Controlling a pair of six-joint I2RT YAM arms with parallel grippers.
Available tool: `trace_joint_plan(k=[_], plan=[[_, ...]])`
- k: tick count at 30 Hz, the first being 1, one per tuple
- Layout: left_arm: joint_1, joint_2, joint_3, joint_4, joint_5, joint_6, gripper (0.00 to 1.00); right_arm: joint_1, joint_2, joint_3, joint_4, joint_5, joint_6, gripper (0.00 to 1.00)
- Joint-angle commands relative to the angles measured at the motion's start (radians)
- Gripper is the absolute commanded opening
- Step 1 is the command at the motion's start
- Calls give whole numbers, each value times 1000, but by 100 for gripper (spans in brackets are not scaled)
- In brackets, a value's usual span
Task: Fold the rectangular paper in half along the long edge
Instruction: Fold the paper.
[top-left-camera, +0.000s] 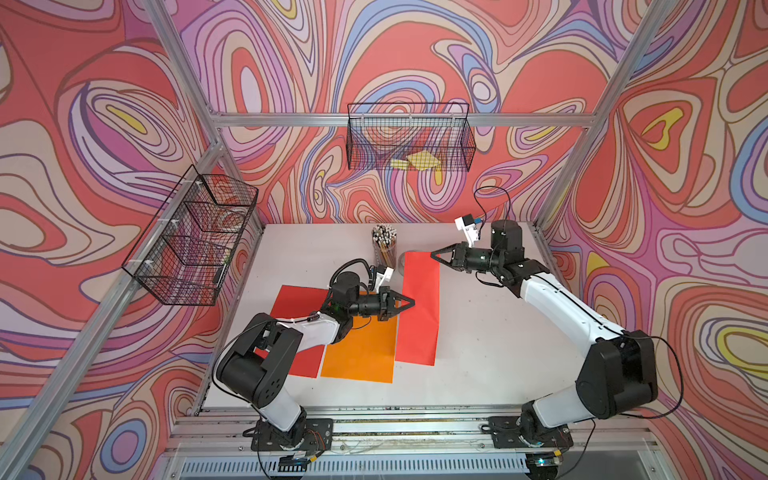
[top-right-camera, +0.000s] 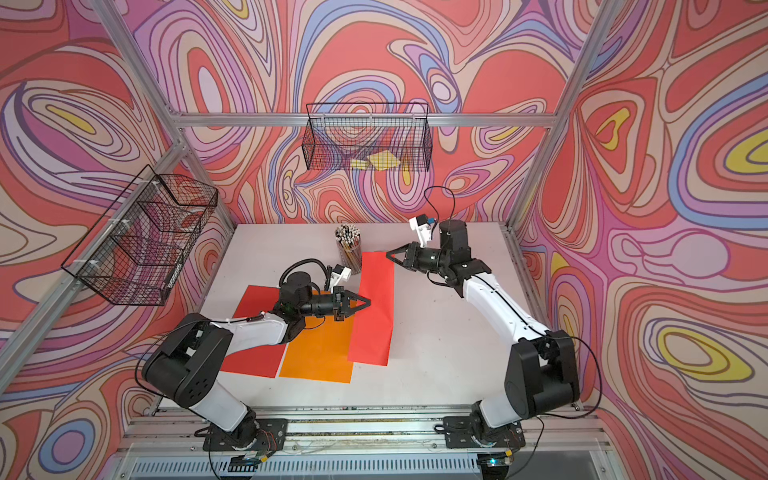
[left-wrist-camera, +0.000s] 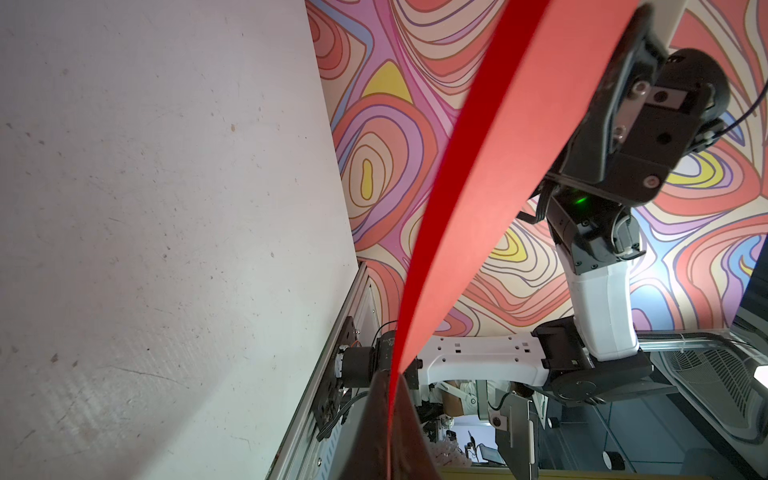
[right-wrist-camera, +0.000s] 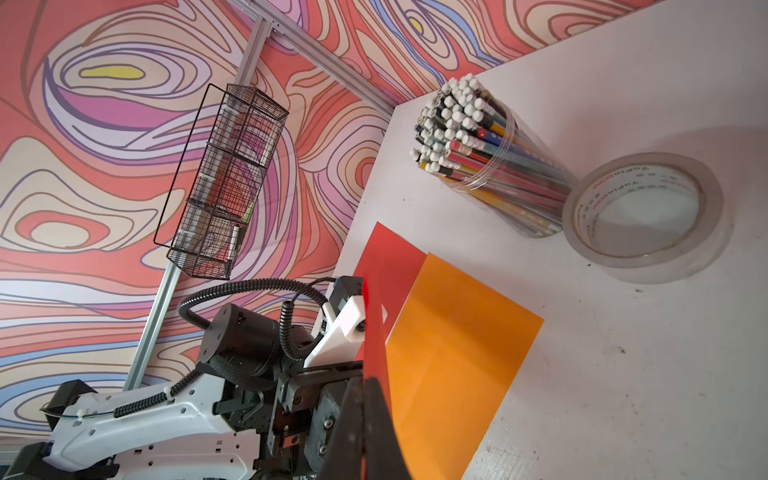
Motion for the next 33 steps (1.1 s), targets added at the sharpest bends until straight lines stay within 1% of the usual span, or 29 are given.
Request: trace_joint_plan(k=[1,3,4,5,7,8,12,14,17,19,21,24,29,33], plan=[[-5,-8,-5,0,13,8,5,-5,2,-1,15,2,-1,29],[-5,-7,-1,3,9,4,5,-4,-4,-22,9,-4,-3,46],[-5,-8,1,5,6,2,5,-5,-8,-40,19,-14,1,61],[-5,-7,5,6,6,0,5,-4,-13,-62,39,-27,12,67],[-5,-7,13,2,5,-2,5,-5,-28,-113,83,-42,37,76],[-5,-7,18,-1,6,-2,5,-4,-38,-137,97,-47,44,77],[-5,-5,30,-9,8,-3,5,-5,-77,-229,145,-61,74,76],[-5,-3,36,-13,6,-2,5,-4,-104,-280,182,-71,98,75],[-5,6,46,-17,5,-2,5,-1,-141,-361,276,-100,170,68],[-5,14,50,-16,4,-3,5,4,-159,-413,328,-107,205,66],[-5,23,54,-7,6,-8,5,11,-172,-449,344,-110,217,60],[-5,31,55,4,6,-14,5,25,-190,-491,391,-120,245,55],[-5,44,57,19,7,-23,5,54,-206,-508,385,-113,247,47],[-5,48,58,32,8,-31,5,66,-218,-526,387,-104,248,37]])
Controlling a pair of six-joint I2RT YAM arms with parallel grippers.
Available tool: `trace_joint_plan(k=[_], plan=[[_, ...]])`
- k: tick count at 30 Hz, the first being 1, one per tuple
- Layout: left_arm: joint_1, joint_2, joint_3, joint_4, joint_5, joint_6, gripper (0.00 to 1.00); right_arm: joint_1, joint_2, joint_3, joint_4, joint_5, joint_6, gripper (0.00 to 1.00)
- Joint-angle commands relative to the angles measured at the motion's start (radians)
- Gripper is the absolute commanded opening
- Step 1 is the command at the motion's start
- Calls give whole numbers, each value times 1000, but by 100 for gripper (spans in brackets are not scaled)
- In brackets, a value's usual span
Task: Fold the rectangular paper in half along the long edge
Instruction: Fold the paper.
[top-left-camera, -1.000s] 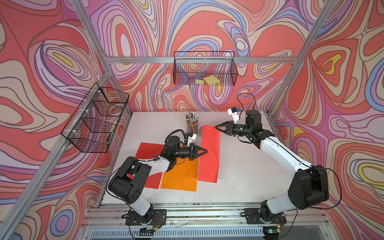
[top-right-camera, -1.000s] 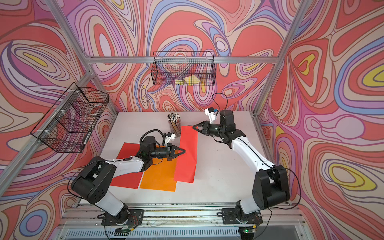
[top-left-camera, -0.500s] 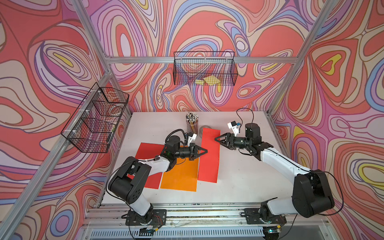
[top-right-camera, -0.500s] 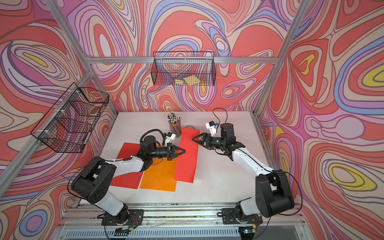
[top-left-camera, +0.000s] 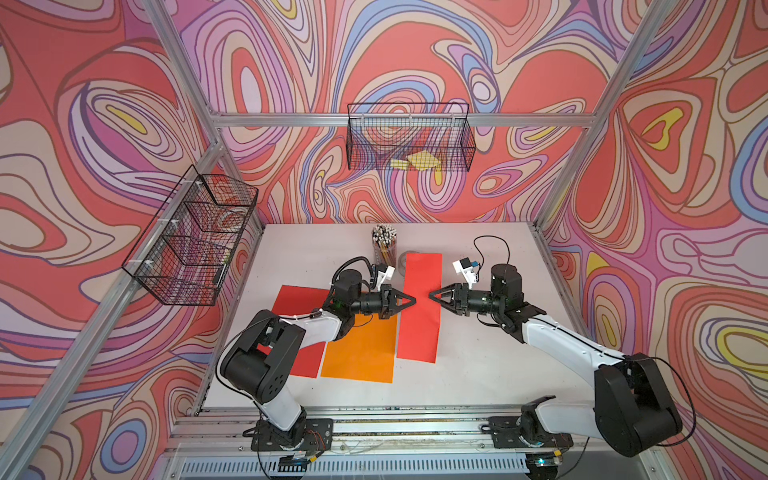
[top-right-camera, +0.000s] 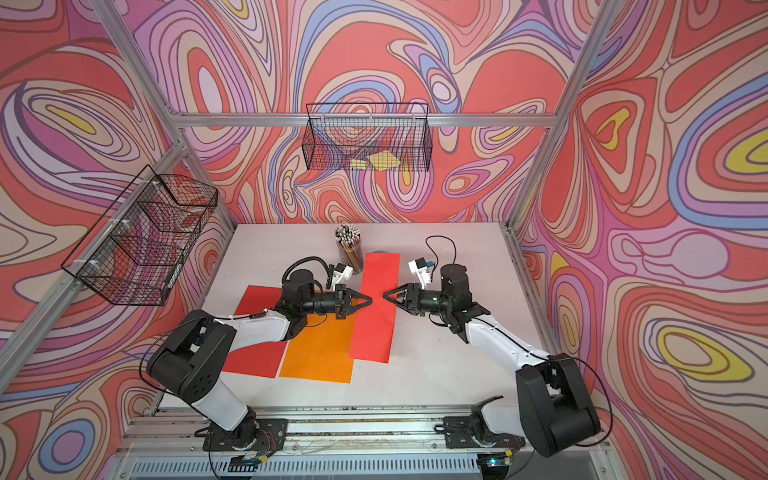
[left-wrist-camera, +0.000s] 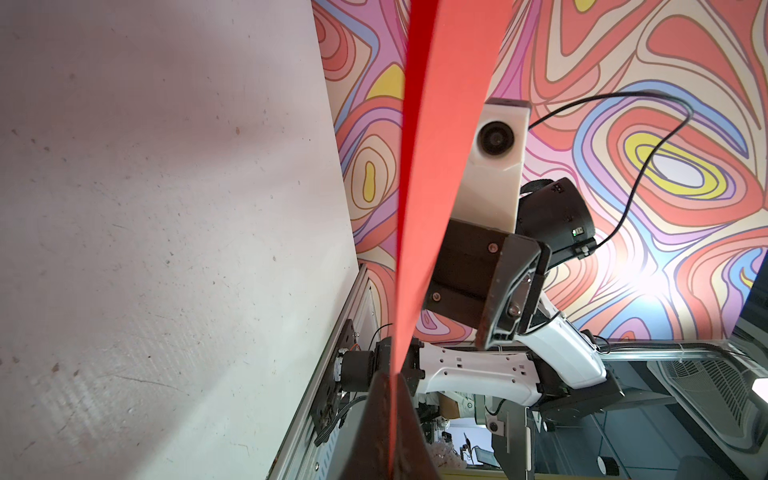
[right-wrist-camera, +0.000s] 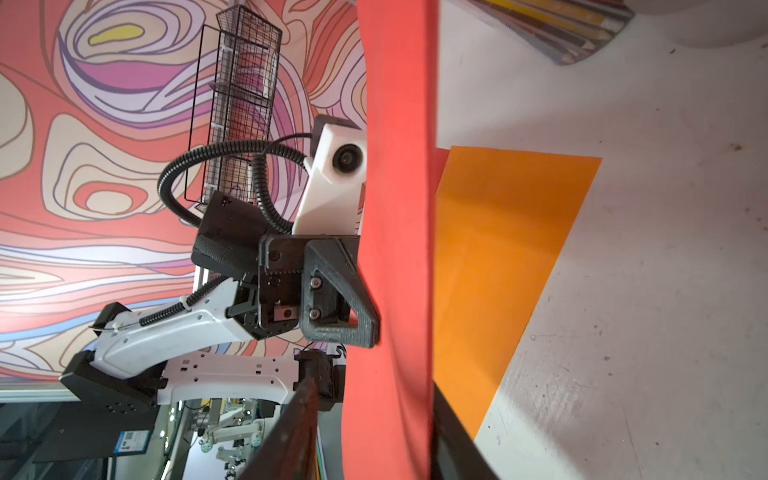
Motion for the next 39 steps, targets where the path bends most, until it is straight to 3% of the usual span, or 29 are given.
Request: trace_joint_plan(k=[1,3,5,8,9,10,12,14,17,19,20,21,22,23,24,27,28,29,30,32,34,36,38,39], plan=[[-6,17,24,49,8,-16,5,11,-30,-23,31,0,2,33],[-5,18,26,49,8,-16,5,11,-36,-25,24,8,-3,21],[-5,22,30,47,8,-16,5,12,-45,-25,16,16,-8,0],[-5,26,38,47,9,-19,5,13,-60,-26,-10,35,-15,1],[-5,26,41,46,8,-19,5,13,-63,-29,-14,37,-13,17],[-5,28,45,43,6,-19,5,12,-67,-32,-25,45,-12,25],[-5,32,53,44,5,-21,5,16,-73,-44,-22,43,-11,21],[-5,38,58,51,3,-27,5,19,-83,-56,-30,49,-14,9],[-5,45,63,74,3,-43,5,21,-104,-76,-44,53,-13,15],[-5,49,69,78,4,-47,5,24,-115,-89,-43,50,-12,2],[-5,51,71,77,3,-48,5,27,-123,-96,-45,52,-12,0],[-5,53,74,76,4,-48,5,27,-130,-100,-53,60,-12,0],[-5,55,78,76,3,-48,5,28,-139,-103,-66,72,-12,9],[-5,57,81,76,5,-48,5,28,-146,-108,-76,78,-12,12],[-5,58,84,75,6,-49,5,29,-150,-114,-72,74,-12,2],[-5,60,92,69,5,-48,5,31,-161,-134,-52,70,1,0],[-5,60,98,65,5,-47,5,31,-163,-138,-59,78,4,12],[-5,60,100,59,5,-45,4,33,-164,-141,-66,80,3,11],[-4,60,105,54,4,-43,5,34,-162,-147,-53,67,4,0],[-3,60,113,42,2,-38,5,39,-166,-153,-45,64,8,0],[-4,60,122,32,2,-35,5,41,-177,-154,-72,88,7,19],[-4,61,129,26,2,-34,5,41,-180,-161,-52,68,9,0],[-4,61,134,18,3,-29,4,46,-188,-162,-54,69,9,0],[-3,61,138,11,3,-26,4,46,-194,-161,-68,80,9,13]])
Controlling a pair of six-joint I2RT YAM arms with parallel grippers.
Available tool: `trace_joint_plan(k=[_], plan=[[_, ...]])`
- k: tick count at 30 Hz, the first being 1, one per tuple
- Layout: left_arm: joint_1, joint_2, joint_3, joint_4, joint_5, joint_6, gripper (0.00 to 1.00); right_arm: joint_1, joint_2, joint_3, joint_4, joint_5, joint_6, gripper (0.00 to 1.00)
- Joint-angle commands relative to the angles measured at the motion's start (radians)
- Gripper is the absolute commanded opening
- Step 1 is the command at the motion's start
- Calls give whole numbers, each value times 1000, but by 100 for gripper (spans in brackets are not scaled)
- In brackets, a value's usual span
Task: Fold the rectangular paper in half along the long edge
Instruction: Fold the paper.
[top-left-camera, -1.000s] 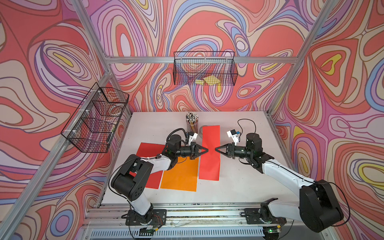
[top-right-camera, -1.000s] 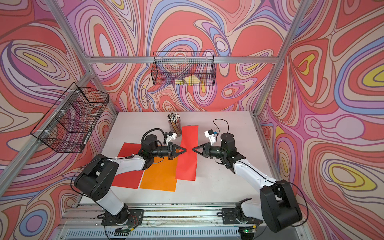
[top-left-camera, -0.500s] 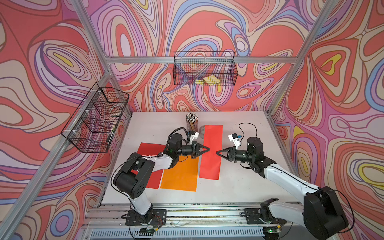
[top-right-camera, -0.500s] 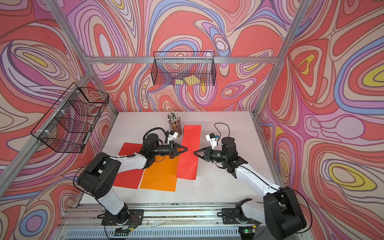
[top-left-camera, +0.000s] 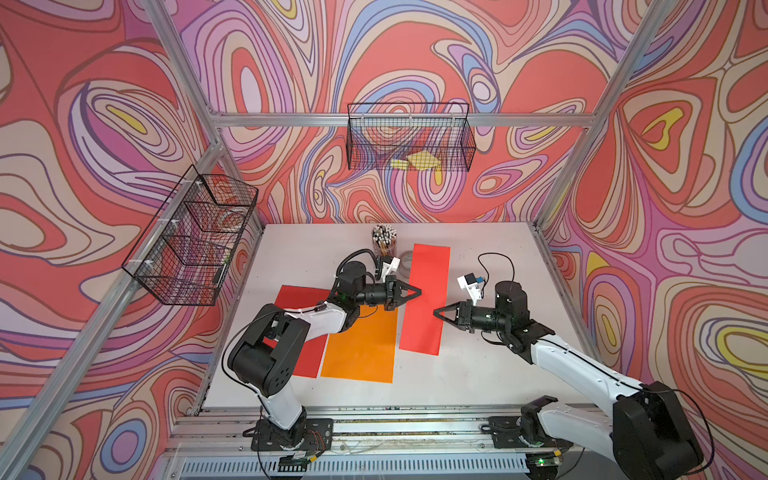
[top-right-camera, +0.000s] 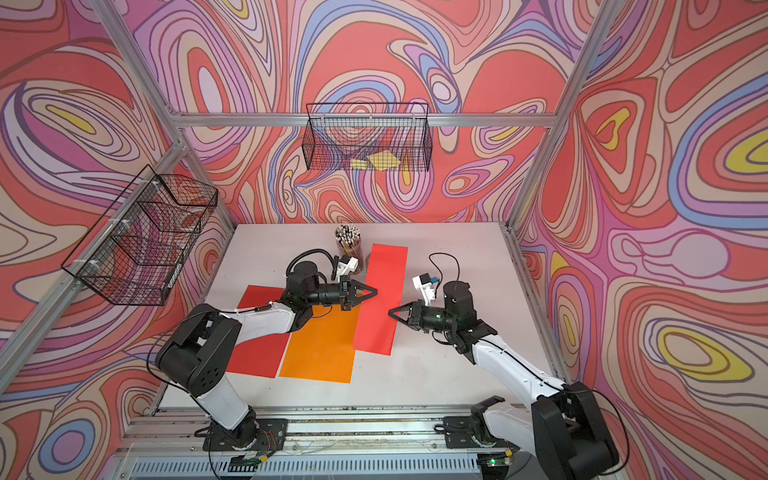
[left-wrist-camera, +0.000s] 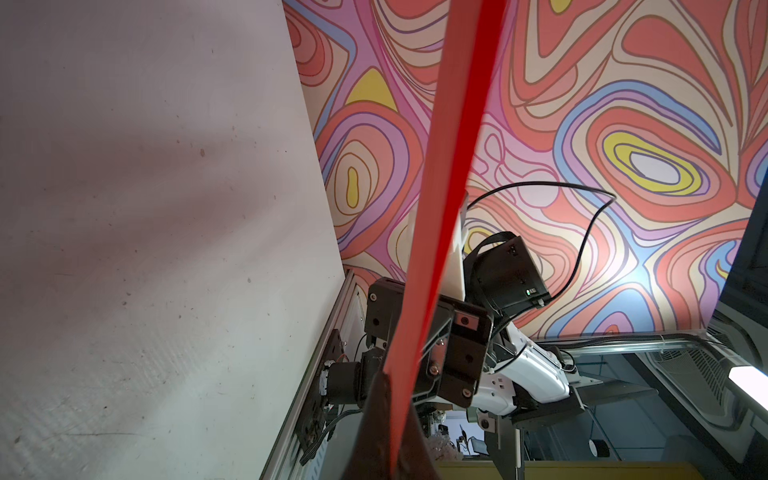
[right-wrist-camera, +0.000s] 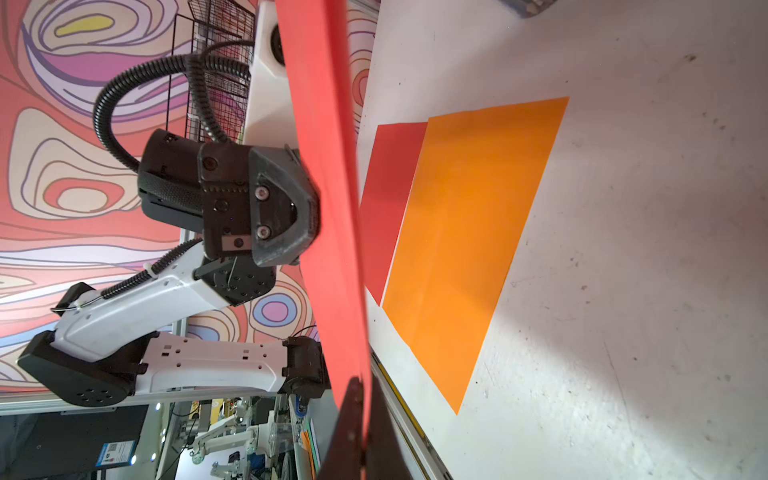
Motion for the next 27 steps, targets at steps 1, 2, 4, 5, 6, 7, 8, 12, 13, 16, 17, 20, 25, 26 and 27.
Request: trace_joint_plan(k=[1,2,4,5,6,7,8,12,13,16,17,20,25,26,27], plan=[[4,9,34,-9,-12,12,4,9,-28,-12,-20,1,-9,13],[4,10,37,-17,-13,15,4,10,-30,-17,-1,-17,-8,0],[5,9,40,-24,-12,18,4,13,-40,-17,-4,-19,-10,0],[5,9,41,-27,-12,19,4,14,-47,-17,-21,-7,-12,4],[5,10,44,-29,-10,18,4,13,-53,-16,-46,11,-16,19],[5,8,47,-31,-11,19,4,14,-57,-21,-35,3,-15,15],[7,8,47,-34,-11,21,4,15,-56,-27,-16,-15,-9,5],[11,5,54,-50,-7,28,4,16,-73,-31,-38,-3,-4,18],[13,5,54,-51,-9,30,4,17,-77,-36,-23,-19,1,7],[17,3,57,-57,-8,32,4,19,-96,-37,-38,-15,6,15],[20,4,57,-60,-8,34,4,20,-101,-38,-44,-14,7,21],[23,6,61,-65,-8,36,4,25,-118,-42,-32,-35,13,2],[27,13,66,-67,-5,37,4,29,-145,-58,-30,-39,25,2],[29,15,67,-67,-5,36,4,32,-149,-58,-31,-39,26,5],[29,17,69,-67,-5,36,4,34,-153,-55,-44,-30,26,20]])
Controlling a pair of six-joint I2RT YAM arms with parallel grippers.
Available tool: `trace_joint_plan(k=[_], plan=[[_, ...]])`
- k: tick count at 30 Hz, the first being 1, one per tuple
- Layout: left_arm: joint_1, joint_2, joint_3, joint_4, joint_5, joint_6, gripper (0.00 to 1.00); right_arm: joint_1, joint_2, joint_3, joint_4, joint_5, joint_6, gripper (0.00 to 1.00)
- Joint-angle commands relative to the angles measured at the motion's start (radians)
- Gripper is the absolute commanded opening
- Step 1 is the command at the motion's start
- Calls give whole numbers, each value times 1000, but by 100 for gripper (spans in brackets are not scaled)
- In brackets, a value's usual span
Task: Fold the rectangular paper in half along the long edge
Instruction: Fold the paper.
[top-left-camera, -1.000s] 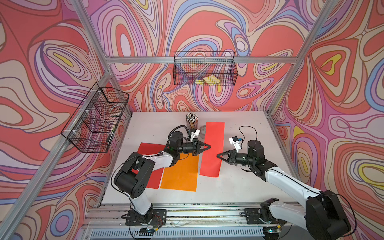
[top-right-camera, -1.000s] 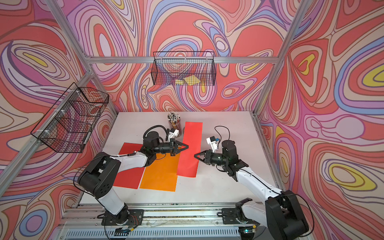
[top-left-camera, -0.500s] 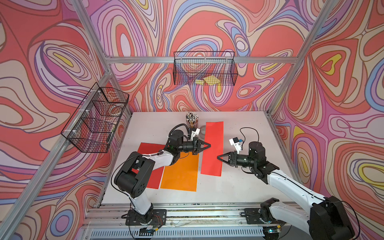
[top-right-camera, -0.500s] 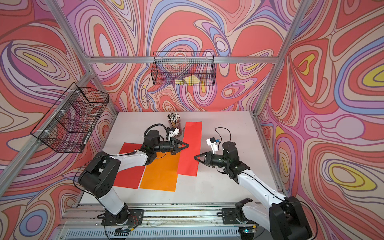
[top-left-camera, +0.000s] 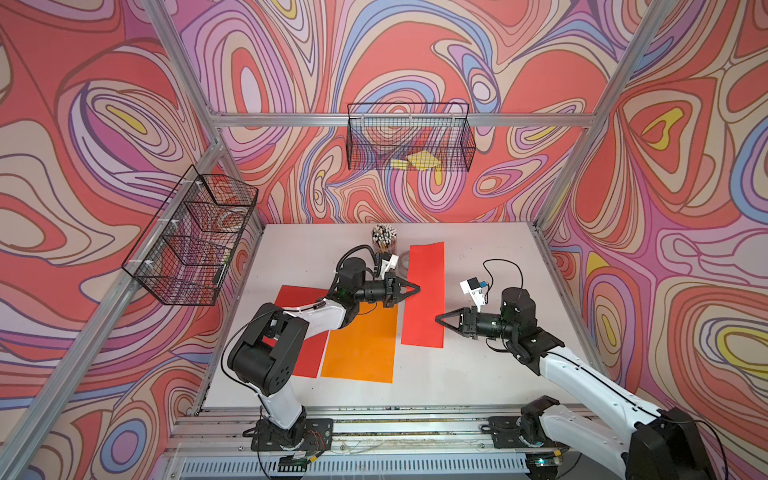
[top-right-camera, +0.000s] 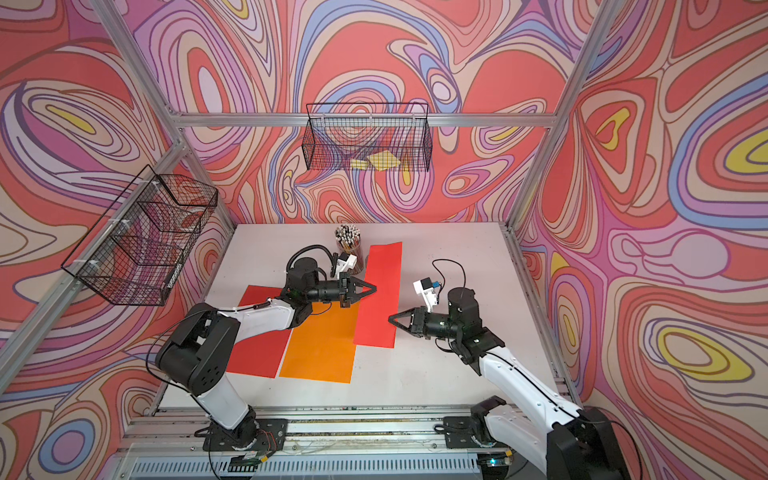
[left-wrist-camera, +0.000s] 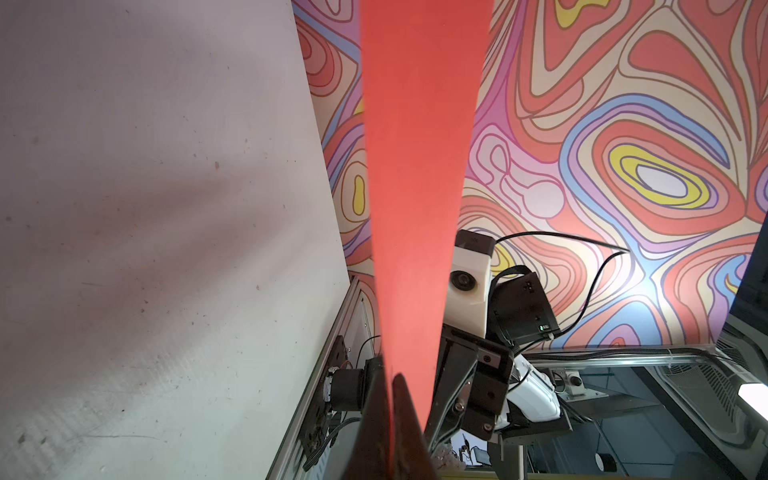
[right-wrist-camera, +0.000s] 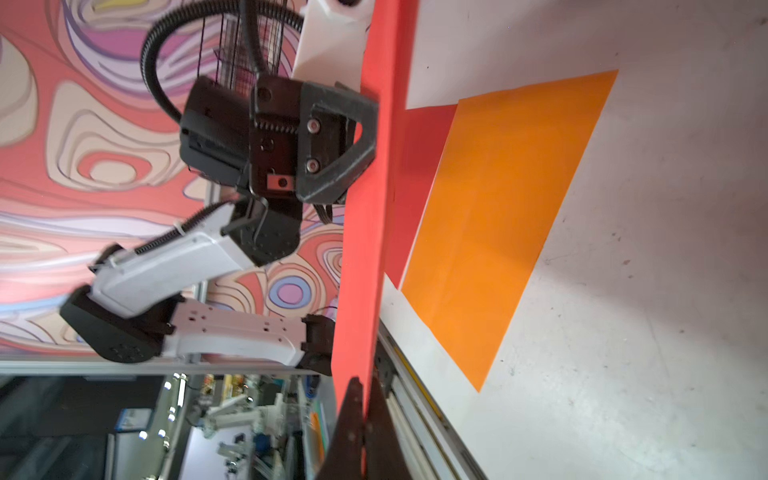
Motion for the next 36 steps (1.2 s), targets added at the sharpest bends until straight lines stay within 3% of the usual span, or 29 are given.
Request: trace_joint_plan(k=[1,4,5,7,9,10,11,12,13,15,16,18,21,22,24,25,26,27,28,30,32,34,35,36], plan=[[10,15,32,1,1,10,4,9,-20,-13,-22,-1,-1,26],[11,18,34,1,0,10,3,17,-13,-23,21,-23,9,4],[11,19,34,2,1,10,3,23,-10,-27,35,-26,16,4],[13,19,34,2,1,10,3,30,-8,-29,29,-14,20,18],[13,20,33,2,1,11,3,38,-7,-36,57,-27,26,2],[14,20,31,2,1,11,3,43,-8,-36,58,-23,27,0],[15,20,30,2,2,11,3,48,-11,-36,52,-14,26,0],[16,20,28,3,1,11,3,52,-15,-34,36,-2,26,13],[15,20,28,3,0,11,3,52,-19,-36,32,2,28,16],[19,18,27,3,1,10,3,63,-28,-45,62,-12,38,2],[21,18,27,2,2,11,3,68,-35,-47,60,-7,40,2],[27,17,29,-1,2,11,3,74,-52,-48,31,16,43,20],[34,17,35,-4,3,10,3,83,-75,-64,51,7,53,2],[35,18,39,-7,5,10,3,83,-82,-68,48,11,55,2],[39,18,42,-10,6,10,3,85,-93,-67,6,40,55,31],[41,17,43,-11,7,10,3,87,-96,-72,14,39,60,29],[41,15,45,-13,8,11,3,90,-95,-83,50,20,71,12],[44,15,46,-15,9,12,3,93,-95,-86,68,8,73,3],[45,14,47,-18,9,13,3,98,-96,-85,68,9,75,1],[47,12,48,-22,11,16,3,100,-102,-79,17,39,67,23],[52,12,48,-26,12,16,3,104,-99,-88,58,13,74,0],[56,10,48,-28,12,17,3,109,-105,-86,37,31,72,0],[59,10,48,-30,12,19,3,109,-108,-85,12,50,68,12],[60,11,50,-31,14,19,3,110,-107,-90,11,50,69,16]])
